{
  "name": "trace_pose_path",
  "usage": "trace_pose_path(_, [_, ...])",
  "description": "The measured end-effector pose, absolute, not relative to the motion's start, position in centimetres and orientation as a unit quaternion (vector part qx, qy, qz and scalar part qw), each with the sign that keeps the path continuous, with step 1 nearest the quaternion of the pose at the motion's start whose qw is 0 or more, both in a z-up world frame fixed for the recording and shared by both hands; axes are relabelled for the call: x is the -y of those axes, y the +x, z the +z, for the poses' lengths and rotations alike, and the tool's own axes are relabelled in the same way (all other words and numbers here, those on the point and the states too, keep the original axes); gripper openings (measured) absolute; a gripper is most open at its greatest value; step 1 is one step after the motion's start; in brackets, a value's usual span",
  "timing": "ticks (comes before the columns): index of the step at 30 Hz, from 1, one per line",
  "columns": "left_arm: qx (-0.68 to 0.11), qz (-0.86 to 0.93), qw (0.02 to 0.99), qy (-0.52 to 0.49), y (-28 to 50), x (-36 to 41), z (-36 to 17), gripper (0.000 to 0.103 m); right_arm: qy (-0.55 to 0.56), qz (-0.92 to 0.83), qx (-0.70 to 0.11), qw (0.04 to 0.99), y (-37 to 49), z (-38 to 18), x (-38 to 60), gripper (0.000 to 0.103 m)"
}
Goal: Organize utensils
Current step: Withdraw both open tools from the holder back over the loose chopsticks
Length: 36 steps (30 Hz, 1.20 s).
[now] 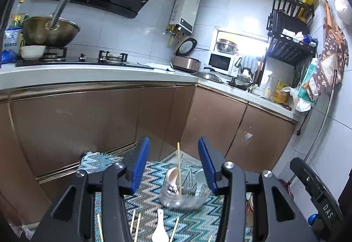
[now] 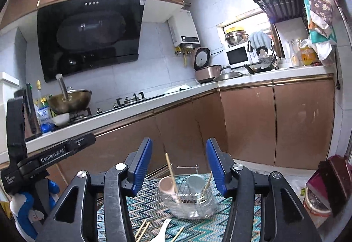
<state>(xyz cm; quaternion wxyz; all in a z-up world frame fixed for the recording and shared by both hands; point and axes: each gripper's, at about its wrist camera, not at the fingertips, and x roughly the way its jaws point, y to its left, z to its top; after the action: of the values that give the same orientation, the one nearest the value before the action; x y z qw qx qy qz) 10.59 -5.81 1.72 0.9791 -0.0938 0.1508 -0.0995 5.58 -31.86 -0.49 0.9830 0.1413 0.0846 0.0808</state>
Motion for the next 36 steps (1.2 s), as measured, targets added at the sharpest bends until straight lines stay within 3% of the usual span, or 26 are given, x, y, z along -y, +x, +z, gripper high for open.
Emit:
trace_pose_path(16, [-0.173,-0.082,0.977,-0.094,3.7,1.1,1.6,0.044,0.144,0.082,-0.082,0.983,-0.9,1.2,30.9,0.051])
trace_pose_path(36, [-0.267,-0.110,0.949,-0.125,5.6,-3.5,-4.0,0.044,0.125,0.097,-0.134,0.978,-0.7,-1.1,27.4,0.051])
